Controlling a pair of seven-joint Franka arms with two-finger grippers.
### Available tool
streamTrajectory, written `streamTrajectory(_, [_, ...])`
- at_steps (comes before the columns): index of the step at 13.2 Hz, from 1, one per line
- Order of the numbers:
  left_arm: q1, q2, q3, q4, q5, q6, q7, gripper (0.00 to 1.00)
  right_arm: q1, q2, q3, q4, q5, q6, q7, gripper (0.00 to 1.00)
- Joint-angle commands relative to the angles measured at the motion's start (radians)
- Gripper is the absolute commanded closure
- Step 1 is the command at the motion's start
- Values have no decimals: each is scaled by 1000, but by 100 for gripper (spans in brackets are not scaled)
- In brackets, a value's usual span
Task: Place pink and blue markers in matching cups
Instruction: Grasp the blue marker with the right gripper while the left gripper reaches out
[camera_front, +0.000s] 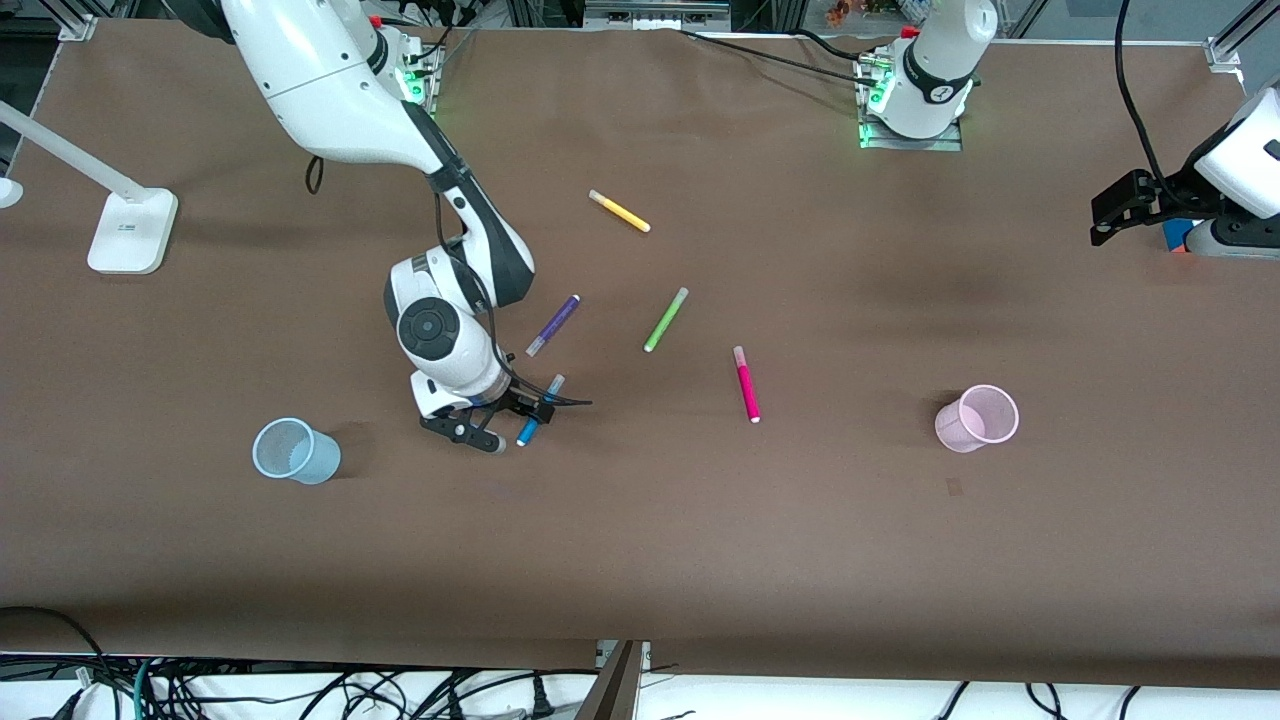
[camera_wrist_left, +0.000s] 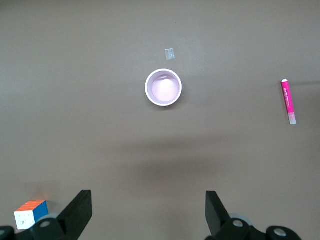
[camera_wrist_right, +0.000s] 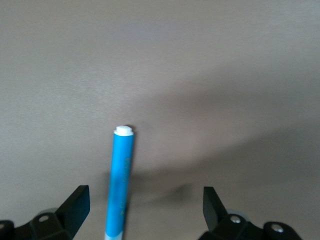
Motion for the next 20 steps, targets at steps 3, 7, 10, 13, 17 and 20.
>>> streamTrajectory(3, [1,-13,-2,0,-18,-5,-5,0,41,101,-6,119,-12,4,9,0])
streamTrajectory(7, [-1,-10,-3,0,-19,-6,6,0,35,101,-6,119,-6,2,3,14])
streamTrajectory(10, [-16,22,-43,0,-19,-94,6,0,30,100,-8,119,-1,1,1,61])
streamTrajectory(13, [-16,68,-153,-7,-21,-183,-21,0,15,101,-8,115,-1,1,-23,98])
streamTrajectory(17, [-16,152,-206,-17,-51,-97,-158,0,1,90,-6,119,-1,-39,-38,100])
streamTrajectory(20, [-21,216,-209,-29,-117,21,-237,0,-39,38,-5,182,11,-245,-75,100])
